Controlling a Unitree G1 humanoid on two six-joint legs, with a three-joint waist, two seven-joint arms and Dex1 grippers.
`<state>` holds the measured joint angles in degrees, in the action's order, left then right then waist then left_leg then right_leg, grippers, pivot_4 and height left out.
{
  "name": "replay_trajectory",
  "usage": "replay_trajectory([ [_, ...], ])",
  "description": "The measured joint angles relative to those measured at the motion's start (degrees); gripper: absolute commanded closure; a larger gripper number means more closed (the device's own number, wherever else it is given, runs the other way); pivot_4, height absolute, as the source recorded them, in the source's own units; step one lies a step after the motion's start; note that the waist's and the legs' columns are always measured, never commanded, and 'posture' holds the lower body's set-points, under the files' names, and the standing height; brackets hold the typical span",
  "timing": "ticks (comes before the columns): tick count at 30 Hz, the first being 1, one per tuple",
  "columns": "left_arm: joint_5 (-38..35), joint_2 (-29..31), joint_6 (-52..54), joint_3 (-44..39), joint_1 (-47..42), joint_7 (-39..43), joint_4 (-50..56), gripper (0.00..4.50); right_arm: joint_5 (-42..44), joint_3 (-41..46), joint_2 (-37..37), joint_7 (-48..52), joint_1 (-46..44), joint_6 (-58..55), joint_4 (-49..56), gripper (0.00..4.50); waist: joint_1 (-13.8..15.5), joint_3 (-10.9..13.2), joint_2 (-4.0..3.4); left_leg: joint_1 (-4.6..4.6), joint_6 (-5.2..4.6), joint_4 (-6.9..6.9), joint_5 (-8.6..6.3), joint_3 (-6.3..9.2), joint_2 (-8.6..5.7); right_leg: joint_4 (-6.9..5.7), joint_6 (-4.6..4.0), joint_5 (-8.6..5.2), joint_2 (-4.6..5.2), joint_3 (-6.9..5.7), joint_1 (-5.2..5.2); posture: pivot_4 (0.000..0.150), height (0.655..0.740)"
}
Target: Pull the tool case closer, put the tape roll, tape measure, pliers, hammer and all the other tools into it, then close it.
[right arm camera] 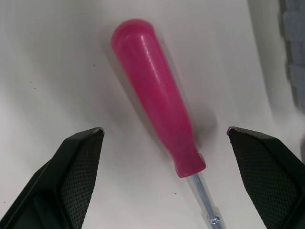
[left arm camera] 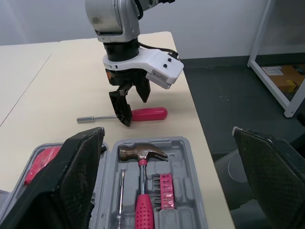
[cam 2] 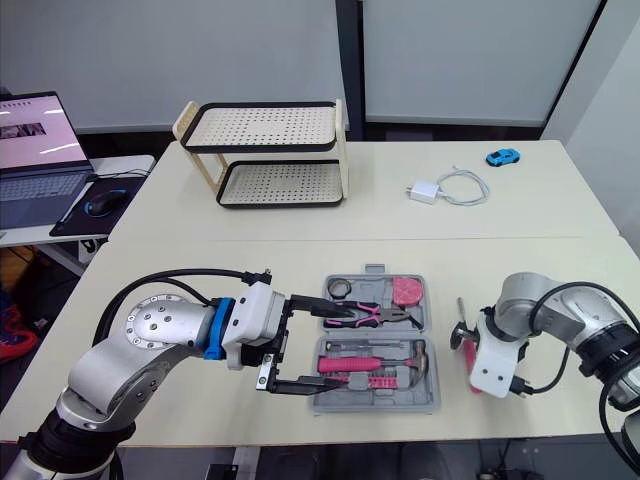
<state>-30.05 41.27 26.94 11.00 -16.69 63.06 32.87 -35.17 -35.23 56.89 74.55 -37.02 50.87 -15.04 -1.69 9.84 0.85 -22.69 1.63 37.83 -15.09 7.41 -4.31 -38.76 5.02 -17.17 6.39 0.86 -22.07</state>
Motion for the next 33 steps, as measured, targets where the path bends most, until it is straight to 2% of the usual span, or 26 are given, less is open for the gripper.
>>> replay_trajectory([
  [3,0.00,0.02,0.19,0.00,-0.02,0.03,0.02,0.00,-1.93,-0.25,-0.87,-1.23,-0.12,0.36,-1.20,0.05,-0.01,0.00,0.00,0.00,0.00,0.00,0.00,0.00,0.01,0.00,0.00,0.00,0.00,0.01,-0.01,0.150,0.7400],
  [6,-0.01,0.06,0.25,0.00,-0.02,0.03,0.15,0.00,-2.46,-0.31,-0.99,-1.77,-0.28,0.68,-1.49,0.59,-0.01,0.00,0.01,0.00,0.00,0.00,0.00,0.00,0.01,0.00,0.00,0.00,-0.01,0.01,0.00,0.150,0.7400],
  [15,0.00,0.07,0.43,0.00,-0.02,0.03,0.62,0.00,-4.72,-0.22,-0.90,-3.67,-0.14,0.57,-1.58,3.69,-0.18,-0.05,0.08,0.08,0.01,0.00,0.00,0.00,0.06,-0.04,-0.01,0.00,-0.10,0.04,0.03,0.150,0.7400],
  [24,0.08,0.08,0.40,0.00,-0.02,0.11,0.61,0.00,-3.66,0.32,-0.35,-4.36,0.37,-0.56,-1.91,3.79,-0.14,-0.05,0.10,0.09,0.01,0.00,-0.01,0.00,0.06,-0.05,-0.02,0.00,-0.09,0.06,0.03,0.150,0.7400],
  [26,0.08,0.17,0.40,0.00,-0.03,0.12,0.61,0.00,-0.66,0.97,1.49,-2.26,2.25,-3.25,1.21,3.79,-0.03,-0.01,0.03,0.04,0.01,0.00,-0.01,0.00,0.04,-0.04,-0.02,0.00,-0.07,0.07,0.01,0.150,0.7400],
  [29,0.08,0.18,0.36,0.02,-0.09,0.11,0.60,0.00,5.55,3.53,4.60,1.55,5.62,-9.53,7.30,3.79,0.05,0.01,0.00,-0.02,0.00,0.01,-0.01,0.01,0.04,-0.03,-0.02,0.00,-0.06,0.06,0.00,0.150,0.7400],
  [30,0.11,0.24,0.31,0.00,0.03,0.11,0.58,0.00,10.27,6.48,6.86,3.68,8.87,-15.69,11.81,3.79,0.10,0.01,0.01,-0.02,0.00,0.01,-0.01,0.02,0.03,-0.03,-0.02,0.00,-0.05,0.06,-0.01,0.150,0.7400],
  [31,0.12,0.26,0.31,0.01,0.06,0.11,0.57,0.00,11.25,7.08,7.24,4.22,9.38,-17.10,12.64,3.79,0.10,0.01,0.02,-0.01,-0.01,0.02,-0.02,0.02,0.04,-0.02,-0.02,0.01,-0.06,0.05,0.01,0.150,0.7400],
  [33,0.19,0.26,0.25,0.07,0.07,0.09,0.59,0.00,16.99,11.64,8.58,6.26,14.46,-28.71,18.30,3.79,0.19,0.01,0.03,-0.03,-0.06,0.02,-0.04,0.06,0.04,-0.02,-0.02,0.01,-0.06,0.04,0.03,0.150,0.7400],
])
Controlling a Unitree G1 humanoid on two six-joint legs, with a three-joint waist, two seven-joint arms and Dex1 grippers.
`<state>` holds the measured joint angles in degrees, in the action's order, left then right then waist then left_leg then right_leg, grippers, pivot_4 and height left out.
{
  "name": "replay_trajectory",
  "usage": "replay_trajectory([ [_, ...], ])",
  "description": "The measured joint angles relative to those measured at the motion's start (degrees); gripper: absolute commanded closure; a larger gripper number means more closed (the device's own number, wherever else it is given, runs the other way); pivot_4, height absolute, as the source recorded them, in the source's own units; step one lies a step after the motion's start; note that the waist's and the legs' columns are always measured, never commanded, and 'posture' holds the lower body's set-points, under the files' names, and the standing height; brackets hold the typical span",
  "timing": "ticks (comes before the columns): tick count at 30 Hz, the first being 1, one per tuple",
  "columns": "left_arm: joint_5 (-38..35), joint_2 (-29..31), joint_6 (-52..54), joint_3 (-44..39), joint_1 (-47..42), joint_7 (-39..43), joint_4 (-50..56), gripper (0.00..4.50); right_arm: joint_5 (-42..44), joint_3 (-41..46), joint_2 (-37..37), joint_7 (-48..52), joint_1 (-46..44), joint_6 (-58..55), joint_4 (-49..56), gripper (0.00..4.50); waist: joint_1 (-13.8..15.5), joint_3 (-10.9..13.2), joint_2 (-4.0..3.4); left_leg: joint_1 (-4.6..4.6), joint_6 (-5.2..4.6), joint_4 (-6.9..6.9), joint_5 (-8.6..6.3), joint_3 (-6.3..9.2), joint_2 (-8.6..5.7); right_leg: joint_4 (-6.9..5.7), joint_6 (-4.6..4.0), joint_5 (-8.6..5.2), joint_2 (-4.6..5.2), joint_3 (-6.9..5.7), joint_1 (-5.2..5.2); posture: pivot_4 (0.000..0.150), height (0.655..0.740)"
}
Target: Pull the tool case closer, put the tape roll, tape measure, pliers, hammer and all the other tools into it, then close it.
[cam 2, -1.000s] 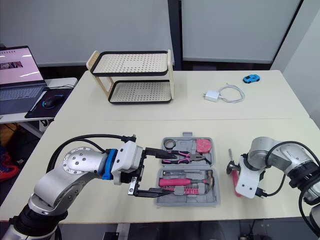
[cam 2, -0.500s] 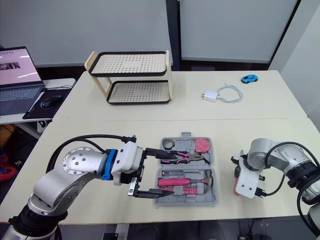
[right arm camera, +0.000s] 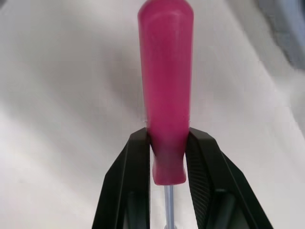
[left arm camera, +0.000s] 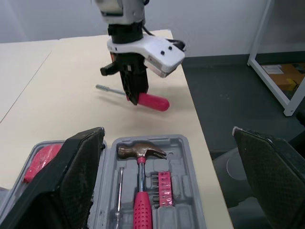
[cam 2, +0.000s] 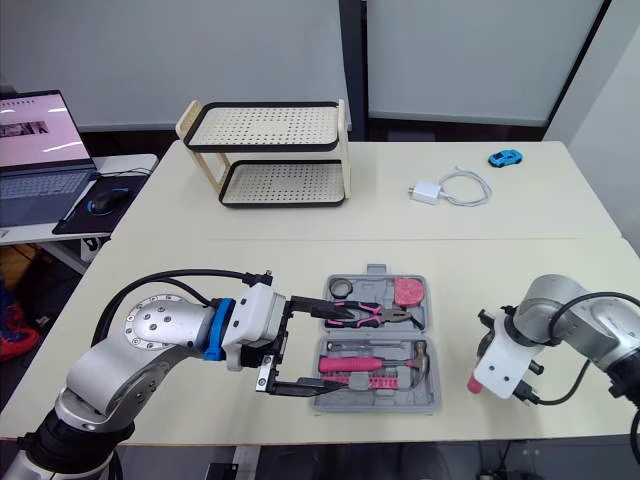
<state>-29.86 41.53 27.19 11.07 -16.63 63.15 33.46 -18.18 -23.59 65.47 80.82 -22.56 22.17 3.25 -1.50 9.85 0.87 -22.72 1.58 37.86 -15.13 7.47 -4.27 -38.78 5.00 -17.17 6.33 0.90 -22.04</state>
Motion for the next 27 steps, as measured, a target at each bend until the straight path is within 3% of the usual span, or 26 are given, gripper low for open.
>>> replay_trajectory([
  [5,0.13,0.14,0.06,0.08,0.32,0.01,-0.01,0.00,10.83,9.89,0.76,0.77,11.84,-32.04,13.23,3.79,0.22,0.00,-0.01,-0.02,-0.16,0.01,-0.09,0.00,-0.02,0.00,0.00,0.00,0.01,0.02,-0.01,0.150,0.7400],
  [13,0.15,0.13,0.08,0.11,0.04,0.73,-0.10,0.00,20.69,19.20,-2.26,-5.23,13.01,-72.35,24.66,3.79,0.28,0.00,0.00,-0.08,-0.19,0.01,-0.11,0.05,-0.03,0.04,0.00,0.00,0.02,-0.06,-0.02,0.150,0.7400],
  [16,0.24,0.06,0.07,0.12,-0.16,1.08,-0.25,0.00,23.98,21.03,-6.21,-10.05,12.69,-87.00,27.49,3.79,0.36,-0.01,0.03,-0.08,-0.19,0.01,-0.11,0.06,-0.03,0.06,0.00,0.00,0.04,-0.08,-0.02,0.150,0.7400],
  [19,0.72,-0.66,0.05,0.95,-0.91,0.86,-0.33,0.00,25.05,22.26,-14.98,-18.58,10.51,-102.36,28.00,3.79,0.38,-0.02,0.04,-0.08,-0.19,0.01,-0.11,0.06,-0.06,0.02,0.00,0.00,0.05,-0.06,-0.03,0.150,0.7400],
  [23,0.83,-0.85,0.05,1.02,-1.01,0.49,-0.33,0.00,25.01,23.33,-20.68,-27.62,7.56,-111.99,26.69,3.79,0.40,-0.02,0.03,-0.11,-0.18,0.01,-0.10,0.05,-0.08,0.01,0.00,0.00,0.06,-0.04,-0.08,0.150,0.7400],
  [27,0.84,-0.75,0.06,1.02,-0.94,0.22,-0.33,0.00,24.86,25.06,-22.39,-34.71,7.21,-114.15,25.36,3.79,0.55,-0.02,0.04,-0.12,-0.17,0.01,-0.10,0.04,-0.08,0.01,0.00,0.00,0.07,-0.06,-0.09,0.150,0.7400],
])
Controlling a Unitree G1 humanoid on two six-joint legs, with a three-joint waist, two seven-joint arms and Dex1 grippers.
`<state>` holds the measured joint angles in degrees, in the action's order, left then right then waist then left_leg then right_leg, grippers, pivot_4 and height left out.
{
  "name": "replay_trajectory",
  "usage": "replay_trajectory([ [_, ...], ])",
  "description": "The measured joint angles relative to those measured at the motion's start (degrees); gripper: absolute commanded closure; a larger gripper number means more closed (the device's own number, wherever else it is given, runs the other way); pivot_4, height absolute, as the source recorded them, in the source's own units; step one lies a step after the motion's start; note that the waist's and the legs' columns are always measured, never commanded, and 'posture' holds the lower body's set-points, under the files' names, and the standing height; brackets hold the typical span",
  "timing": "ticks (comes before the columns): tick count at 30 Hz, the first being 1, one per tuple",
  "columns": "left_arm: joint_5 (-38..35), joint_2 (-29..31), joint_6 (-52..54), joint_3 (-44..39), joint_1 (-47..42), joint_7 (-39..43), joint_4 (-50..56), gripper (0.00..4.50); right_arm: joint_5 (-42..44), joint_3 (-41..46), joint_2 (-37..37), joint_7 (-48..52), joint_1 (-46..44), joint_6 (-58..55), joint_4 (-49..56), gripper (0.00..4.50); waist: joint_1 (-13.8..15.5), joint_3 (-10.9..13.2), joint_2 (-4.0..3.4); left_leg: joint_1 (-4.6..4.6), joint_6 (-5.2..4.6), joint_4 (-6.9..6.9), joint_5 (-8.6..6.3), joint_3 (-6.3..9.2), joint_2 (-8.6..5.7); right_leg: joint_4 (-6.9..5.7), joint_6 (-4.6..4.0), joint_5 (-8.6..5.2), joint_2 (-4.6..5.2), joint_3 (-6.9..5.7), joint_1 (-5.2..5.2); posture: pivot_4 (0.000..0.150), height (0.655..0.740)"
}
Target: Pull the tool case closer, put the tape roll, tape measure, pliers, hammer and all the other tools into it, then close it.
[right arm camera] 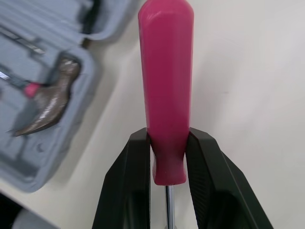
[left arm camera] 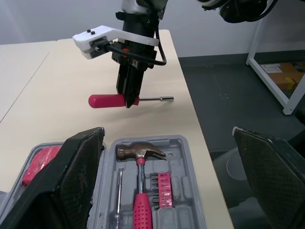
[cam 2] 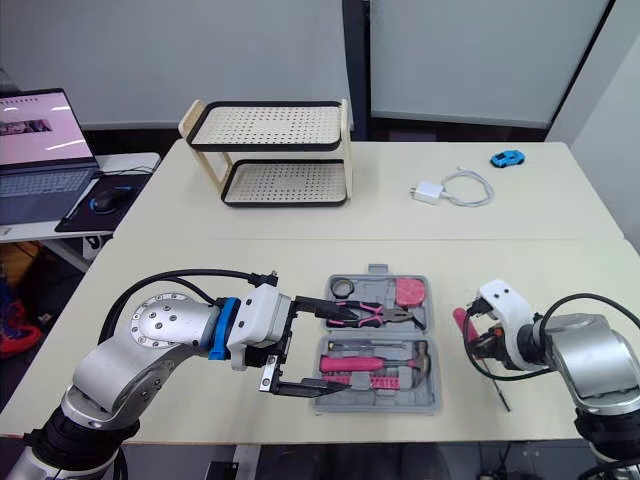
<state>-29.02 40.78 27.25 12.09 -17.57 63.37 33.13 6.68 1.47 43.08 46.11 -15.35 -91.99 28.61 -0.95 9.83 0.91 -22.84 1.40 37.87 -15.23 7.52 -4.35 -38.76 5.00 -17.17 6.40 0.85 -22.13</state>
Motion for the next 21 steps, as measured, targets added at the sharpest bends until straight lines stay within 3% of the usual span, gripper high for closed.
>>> replay_trajectory([
  [9,0.06,0.11,0.01,0.00,0.02,-0.09,-0.02,0.00,1.34,-0.50,-3.56,-10.11,1.30,2.79,-2.51,3.79,-0.05,0.00,0.00,0.01,-0.01,0.00,0.00,-0.01,0.01,-0.02,0.00,0.00,-0.01,0.00,0.00,0.150,0.7400],
  [21,0.06,0.12,0.14,0.00,0.01,-0.15,-0.04,0.00,1.78,-2.54,-4.22,-15.87,3.70,9.70,-5.23,3.79,-0.10,0.00,0.00,0.02,-0.01,0.00,0.00,-0.01,0.03,-0.04,0.00,0.00,-0.03,0.01,-0.01,0.150,0.7400],
])
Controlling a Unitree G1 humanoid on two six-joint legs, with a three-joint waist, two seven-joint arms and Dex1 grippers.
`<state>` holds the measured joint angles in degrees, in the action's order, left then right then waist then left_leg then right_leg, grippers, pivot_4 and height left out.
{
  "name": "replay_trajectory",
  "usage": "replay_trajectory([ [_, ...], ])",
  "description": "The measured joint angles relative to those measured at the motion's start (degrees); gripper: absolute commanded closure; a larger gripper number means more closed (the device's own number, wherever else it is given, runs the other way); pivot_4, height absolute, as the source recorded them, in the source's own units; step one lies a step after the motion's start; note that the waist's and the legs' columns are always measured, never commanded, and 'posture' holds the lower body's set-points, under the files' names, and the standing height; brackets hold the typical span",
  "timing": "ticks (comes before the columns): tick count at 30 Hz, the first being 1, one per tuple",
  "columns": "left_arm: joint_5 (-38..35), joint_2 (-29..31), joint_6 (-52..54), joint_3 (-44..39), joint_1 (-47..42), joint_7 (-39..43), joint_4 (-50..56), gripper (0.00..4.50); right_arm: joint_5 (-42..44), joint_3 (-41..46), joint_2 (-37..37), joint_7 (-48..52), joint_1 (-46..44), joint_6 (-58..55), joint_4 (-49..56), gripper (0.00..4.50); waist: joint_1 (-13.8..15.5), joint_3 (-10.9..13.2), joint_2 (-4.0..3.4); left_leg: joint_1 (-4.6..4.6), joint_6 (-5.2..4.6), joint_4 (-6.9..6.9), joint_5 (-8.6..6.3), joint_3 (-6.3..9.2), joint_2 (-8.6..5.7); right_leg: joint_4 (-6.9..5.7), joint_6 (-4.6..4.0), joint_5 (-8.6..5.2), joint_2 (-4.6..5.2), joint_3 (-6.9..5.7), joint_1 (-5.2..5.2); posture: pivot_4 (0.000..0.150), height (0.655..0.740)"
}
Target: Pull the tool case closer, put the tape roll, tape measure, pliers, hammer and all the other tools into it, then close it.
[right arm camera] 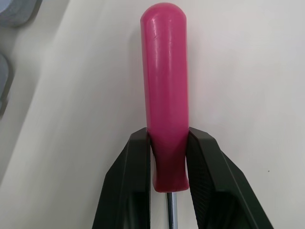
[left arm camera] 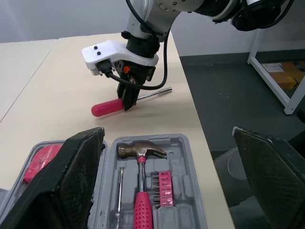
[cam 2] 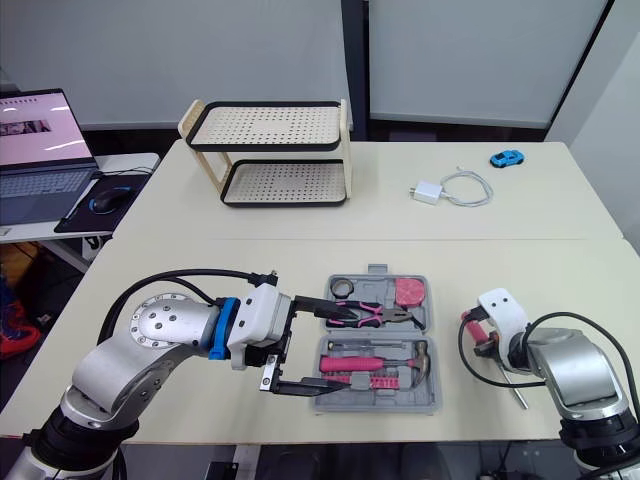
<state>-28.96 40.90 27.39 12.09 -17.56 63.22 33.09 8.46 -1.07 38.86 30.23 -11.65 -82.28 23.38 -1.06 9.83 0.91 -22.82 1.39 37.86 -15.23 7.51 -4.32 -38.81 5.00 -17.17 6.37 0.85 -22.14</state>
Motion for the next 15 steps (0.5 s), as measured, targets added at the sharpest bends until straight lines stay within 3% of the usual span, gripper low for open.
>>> replay_trajectory([
  [2,0.00,0.00,0.00,0.00,-0.01,-0.01,0.00,0.00,0.22,-0.08,-0.13,-0.38,0.24,0.68,-0.09,3.79,-0.04,0.00,0.00,0.00,0.00,0.00,0.00,0.00,0.00,0.00,0.00,0.00,0.00,0.00,0.00,0.150,0.7400],
  [12,0.13,0.00,-0.01,0.00,-0.03,-0.02,0.00,0.00,1.98,-0.09,1.19,-0.34,2.80,5.65,-0.01,0.24,-0.43,0.00,0.00,0.00,-0.01,0.00,0.00,0.00,0.00,-0.01,0.00,0.00,0.00,0.00,0.01,0.150,0.7400],
  [13,0.14,0.00,-0.01,0.00,-0.03,-0.02,0.00,0.00,2.04,-0.05,1.31,-0.32,2.97,5.80,0.27,0.02,-0.44,0.00,0.00,0.00,-0.01,0.00,-0.01,0.00,0.00,-0.01,0.00,0.00,-0.01,-0.01,0.01,0.150,0.7400],
  [15,0.16,0.00,-0.03,0.00,-0.03,0.03,0.00,0.00,2.39,-0.05,1.83,-0.30,3.70,6.62,0.95,0.02,-0.43,0.00,0.00,0.00,-0.01,0.00,0.00,0.01,0.00,-0.01,0.00,0.00,-0.01,-0.01,0.00,0.150,0.7400],
])
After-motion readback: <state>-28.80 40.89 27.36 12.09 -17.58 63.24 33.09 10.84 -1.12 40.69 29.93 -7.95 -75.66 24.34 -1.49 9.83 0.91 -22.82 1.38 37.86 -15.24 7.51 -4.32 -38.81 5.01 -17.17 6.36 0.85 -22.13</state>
